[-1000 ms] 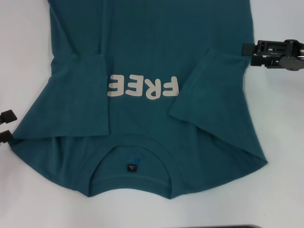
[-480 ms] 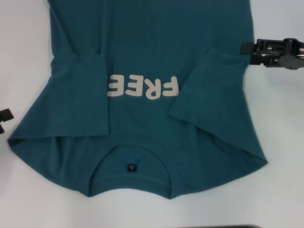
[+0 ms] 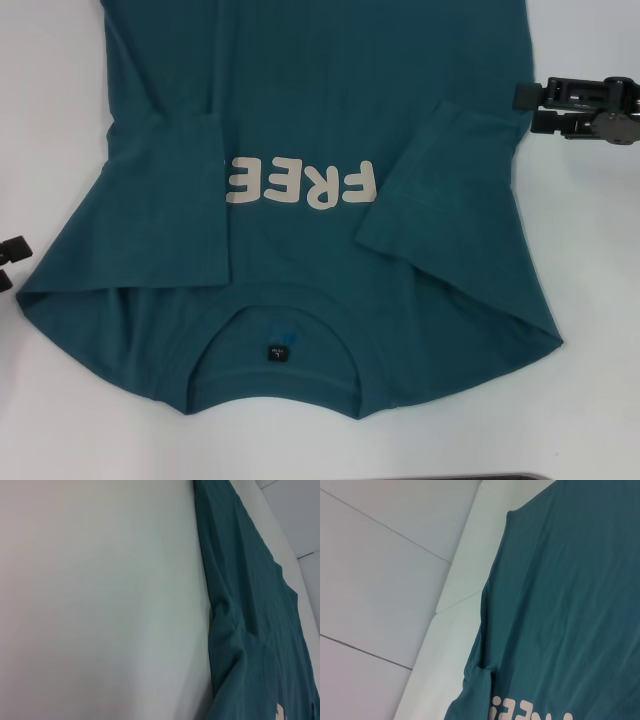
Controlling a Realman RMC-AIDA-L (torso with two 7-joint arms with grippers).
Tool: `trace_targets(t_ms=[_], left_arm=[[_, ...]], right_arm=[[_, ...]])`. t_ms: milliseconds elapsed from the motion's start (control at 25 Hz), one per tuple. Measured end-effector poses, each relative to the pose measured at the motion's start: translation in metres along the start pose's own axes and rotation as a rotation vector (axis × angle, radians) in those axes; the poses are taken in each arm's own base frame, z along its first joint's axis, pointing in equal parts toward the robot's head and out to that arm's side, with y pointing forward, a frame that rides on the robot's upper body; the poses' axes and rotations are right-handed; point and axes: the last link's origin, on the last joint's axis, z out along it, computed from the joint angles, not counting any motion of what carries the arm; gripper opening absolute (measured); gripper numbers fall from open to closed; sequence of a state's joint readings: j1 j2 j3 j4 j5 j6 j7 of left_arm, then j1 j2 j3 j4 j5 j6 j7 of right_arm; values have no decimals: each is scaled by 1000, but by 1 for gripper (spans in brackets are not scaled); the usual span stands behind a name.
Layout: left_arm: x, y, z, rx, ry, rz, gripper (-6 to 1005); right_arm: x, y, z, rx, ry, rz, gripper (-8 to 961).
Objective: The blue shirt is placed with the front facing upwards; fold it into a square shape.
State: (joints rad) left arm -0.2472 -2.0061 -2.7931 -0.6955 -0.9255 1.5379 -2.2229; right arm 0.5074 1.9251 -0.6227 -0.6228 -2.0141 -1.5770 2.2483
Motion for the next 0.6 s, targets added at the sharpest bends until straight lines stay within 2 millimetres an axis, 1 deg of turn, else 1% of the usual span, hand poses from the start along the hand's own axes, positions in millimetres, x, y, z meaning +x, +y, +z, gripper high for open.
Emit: trace_targets(t_ms=[600], left_arm=[[-4, -3, 2, 26, -26, -1, 792]], right_arm=[[2, -1, -1, 1, 0, 0, 915]])
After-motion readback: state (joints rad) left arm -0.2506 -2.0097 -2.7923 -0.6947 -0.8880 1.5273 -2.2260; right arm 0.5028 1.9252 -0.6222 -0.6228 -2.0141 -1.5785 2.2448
